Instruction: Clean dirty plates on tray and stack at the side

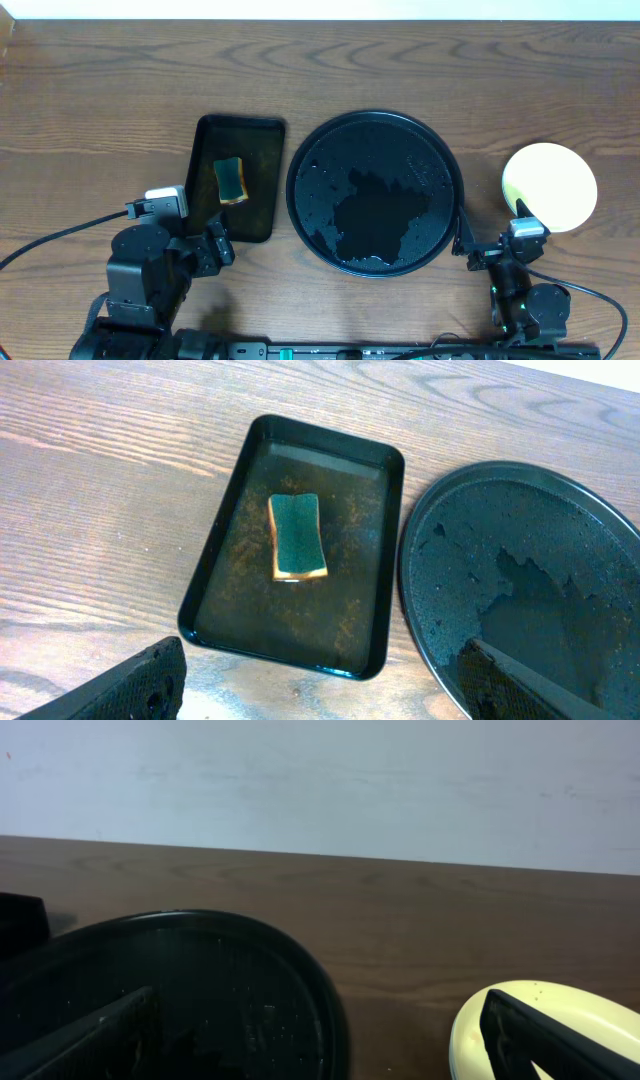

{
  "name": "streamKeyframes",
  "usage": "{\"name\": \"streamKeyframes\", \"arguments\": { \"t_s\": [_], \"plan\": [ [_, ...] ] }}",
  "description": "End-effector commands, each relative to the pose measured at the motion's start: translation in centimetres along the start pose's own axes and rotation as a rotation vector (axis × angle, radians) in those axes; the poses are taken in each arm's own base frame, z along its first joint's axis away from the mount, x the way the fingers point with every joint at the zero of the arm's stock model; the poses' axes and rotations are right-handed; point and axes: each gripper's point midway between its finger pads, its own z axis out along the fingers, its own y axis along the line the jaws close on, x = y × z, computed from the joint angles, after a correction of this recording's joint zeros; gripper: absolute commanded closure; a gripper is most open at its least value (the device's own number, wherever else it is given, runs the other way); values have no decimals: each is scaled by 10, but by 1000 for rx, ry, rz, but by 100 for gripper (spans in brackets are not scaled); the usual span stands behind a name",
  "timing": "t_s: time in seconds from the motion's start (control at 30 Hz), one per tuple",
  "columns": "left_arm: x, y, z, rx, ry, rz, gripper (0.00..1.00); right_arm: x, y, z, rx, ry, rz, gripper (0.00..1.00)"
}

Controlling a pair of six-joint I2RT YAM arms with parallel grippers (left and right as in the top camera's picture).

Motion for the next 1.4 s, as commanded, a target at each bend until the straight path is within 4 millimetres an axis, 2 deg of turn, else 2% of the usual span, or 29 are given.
{"name": "streamKeyframes", "arguments": {
  "t_s": [0.0, 0.93, 1.17, 1.37],
  "plan": [
    [0, 2, 1, -9, -1, -9, 13, 1, 1, 0, 0, 1, -19, 1],
    [1, 2, 1, -10, 2, -9, 13, 1, 1, 0, 0, 2, -19, 1],
    [20, 13, 4, -36, 12, -26, 13, 1, 1, 0, 0, 2, -19, 1],
    [44, 26, 26, -49, -45, -53, 13, 1, 1, 0, 0, 2, -20, 1]
  ]
}}
